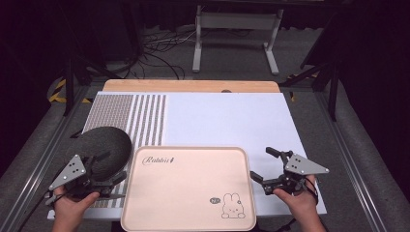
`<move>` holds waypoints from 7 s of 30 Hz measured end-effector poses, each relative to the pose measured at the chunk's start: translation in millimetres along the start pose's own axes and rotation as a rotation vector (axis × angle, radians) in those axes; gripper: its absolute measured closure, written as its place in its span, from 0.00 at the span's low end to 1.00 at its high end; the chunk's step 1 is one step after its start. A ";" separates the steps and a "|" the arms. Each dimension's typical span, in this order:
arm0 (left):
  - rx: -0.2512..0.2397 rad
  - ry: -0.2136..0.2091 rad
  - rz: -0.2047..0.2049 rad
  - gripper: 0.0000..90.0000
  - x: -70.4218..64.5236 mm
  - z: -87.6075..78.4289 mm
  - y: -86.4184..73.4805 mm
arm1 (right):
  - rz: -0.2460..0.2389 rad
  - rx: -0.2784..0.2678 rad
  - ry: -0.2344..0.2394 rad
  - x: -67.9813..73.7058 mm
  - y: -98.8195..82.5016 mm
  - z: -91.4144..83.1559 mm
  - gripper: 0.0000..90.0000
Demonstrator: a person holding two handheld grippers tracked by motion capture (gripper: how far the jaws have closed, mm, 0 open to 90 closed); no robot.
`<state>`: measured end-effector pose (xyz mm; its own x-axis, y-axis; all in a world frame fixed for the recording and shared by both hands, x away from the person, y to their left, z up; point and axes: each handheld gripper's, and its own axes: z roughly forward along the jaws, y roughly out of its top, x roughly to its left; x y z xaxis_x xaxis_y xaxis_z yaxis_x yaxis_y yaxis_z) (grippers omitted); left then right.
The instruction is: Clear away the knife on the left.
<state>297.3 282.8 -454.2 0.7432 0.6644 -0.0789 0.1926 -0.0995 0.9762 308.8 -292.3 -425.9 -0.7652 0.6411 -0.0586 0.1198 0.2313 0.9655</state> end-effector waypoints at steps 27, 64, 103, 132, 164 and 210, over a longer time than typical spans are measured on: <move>0.113 -0.102 0.024 0.12 0.1 3.8 10.0 | 0.056 0.014 0.006 -6.5 -6.9 1.5 0.03; 0.679 -0.126 0.320 0.18 9.3 -13.1 46.8 | 0.060 0.077 0.049 -5.9 -11.9 8.1 0.05; 1.161 -0.224 0.472 0.28 29.4 -21.6 31.3 | 0.046 0.095 0.089 -3.9 -14.2 12.9 0.04; 1.367 -0.328 0.598 0.65 47.7 -19.6 16.0 | 0.040 0.102 0.139 -0.8 -16.0 15.5 0.04; 1.464 -0.370 0.737 0.89 39.7 -9.4 12.2 | 0.028 0.115 0.156 2.6 -17.3 17.5 0.03; 1.361 -0.226 0.326 0.89 23.0 -0.5 82.9 | 0.038 0.101 0.154 1.2 -14.5 11.7 0.03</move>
<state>330.0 290.2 -375.0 0.9336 0.3552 -0.0477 0.3561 -0.9344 0.0124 313.5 -286.3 -442.9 -0.8458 0.5330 0.0243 0.2074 0.2864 0.9354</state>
